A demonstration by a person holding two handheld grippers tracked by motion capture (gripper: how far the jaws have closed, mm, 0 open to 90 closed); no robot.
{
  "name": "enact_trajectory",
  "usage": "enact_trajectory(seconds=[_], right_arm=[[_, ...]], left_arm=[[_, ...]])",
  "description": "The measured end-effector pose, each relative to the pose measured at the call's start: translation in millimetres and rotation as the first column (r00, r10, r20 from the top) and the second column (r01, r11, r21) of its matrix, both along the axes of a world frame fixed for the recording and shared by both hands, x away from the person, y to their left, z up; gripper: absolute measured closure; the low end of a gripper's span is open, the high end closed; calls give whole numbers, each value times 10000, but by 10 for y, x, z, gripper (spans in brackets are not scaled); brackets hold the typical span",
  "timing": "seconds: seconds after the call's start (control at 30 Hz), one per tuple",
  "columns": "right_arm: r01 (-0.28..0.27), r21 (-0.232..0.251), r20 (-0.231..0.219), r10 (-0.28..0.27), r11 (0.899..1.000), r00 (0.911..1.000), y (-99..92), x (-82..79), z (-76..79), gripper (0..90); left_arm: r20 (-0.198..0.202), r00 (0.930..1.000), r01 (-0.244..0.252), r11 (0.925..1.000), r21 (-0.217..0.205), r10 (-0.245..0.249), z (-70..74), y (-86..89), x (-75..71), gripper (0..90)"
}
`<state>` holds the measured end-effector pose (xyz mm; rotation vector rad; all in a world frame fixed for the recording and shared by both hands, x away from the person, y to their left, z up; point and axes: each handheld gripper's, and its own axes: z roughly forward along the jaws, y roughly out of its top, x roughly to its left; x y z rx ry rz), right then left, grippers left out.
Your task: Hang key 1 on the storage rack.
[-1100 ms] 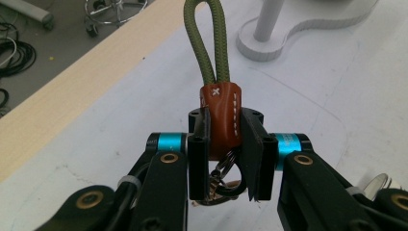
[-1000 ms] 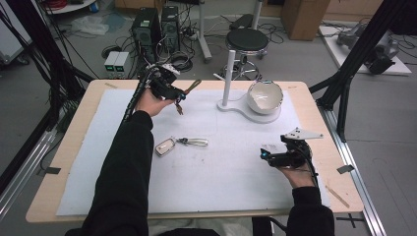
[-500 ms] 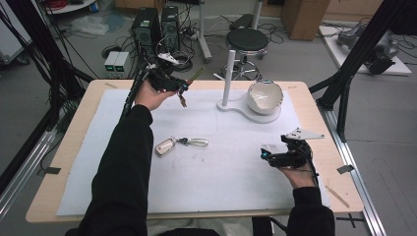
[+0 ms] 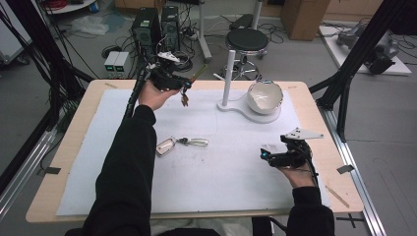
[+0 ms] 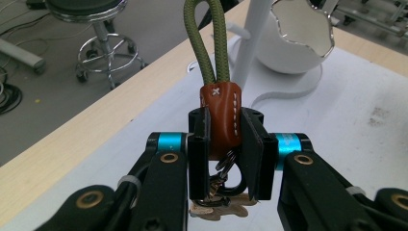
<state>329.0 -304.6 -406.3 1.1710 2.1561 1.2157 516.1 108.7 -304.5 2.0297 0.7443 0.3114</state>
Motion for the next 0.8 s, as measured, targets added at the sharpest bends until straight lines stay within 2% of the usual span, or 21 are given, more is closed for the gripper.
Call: enact_trajectory(seconds=[0.17,0.37,0.67,0.8], right_arm=[[23,41,-20,-23,10000,10000,-7,-6,4,8],[23,73,-4,-23,10000,10000,-9,-14,9,8],[-3,13,-87,3,10000,10000,-2,5,-4,8],[-43,27,13,43,10000,10000,1,1,2,8]], left_arm=[[-55,9999,110,9999,6,-110,-63,-110,23,741],[-166,9999,9,9996,-288,-13,-122,-146,65,741],[-297,9993,208,9992,-342,-219,-243,-238,111,741],[-391,9988,266,9986,-455,-284,-293,-267,130,741]])
